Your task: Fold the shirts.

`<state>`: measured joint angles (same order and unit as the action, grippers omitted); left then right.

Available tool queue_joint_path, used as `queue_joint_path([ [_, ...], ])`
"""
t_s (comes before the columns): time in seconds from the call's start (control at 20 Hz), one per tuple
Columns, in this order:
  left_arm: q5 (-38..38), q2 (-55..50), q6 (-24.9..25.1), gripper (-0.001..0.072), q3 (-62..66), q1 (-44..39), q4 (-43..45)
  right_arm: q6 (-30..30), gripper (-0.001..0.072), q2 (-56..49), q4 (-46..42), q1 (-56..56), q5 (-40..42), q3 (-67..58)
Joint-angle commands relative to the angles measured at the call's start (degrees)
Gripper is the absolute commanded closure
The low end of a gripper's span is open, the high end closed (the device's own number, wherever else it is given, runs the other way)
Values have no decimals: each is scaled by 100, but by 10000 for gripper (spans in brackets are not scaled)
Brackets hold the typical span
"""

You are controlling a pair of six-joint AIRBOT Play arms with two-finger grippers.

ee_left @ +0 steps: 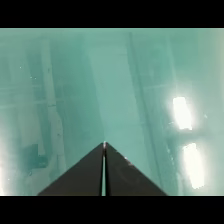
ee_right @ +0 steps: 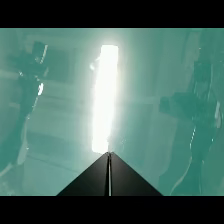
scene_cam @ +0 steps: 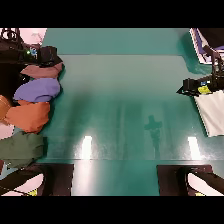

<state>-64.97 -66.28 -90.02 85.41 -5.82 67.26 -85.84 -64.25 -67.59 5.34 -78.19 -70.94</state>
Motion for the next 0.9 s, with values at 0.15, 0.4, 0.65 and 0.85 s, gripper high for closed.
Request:
queue_joint_path([
  [0.15, 0, 4, 0, 680, 0, -2, 0, 2, 695, 2, 7, 33, 48, -4],
  [0.4, 0, 4, 0, 680, 0, -2, 0, 2, 695, 2, 9, 33, 66, -4],
  [0.65, 15, 4, 7, 680, 0, -2, -50, 2, 695, 0, 9, 33, 118, -4],
  [0.85, 955, -92, 243, 20, 0, 0, 1126, 0, 695, 2, 9, 33, 125, -4],
])
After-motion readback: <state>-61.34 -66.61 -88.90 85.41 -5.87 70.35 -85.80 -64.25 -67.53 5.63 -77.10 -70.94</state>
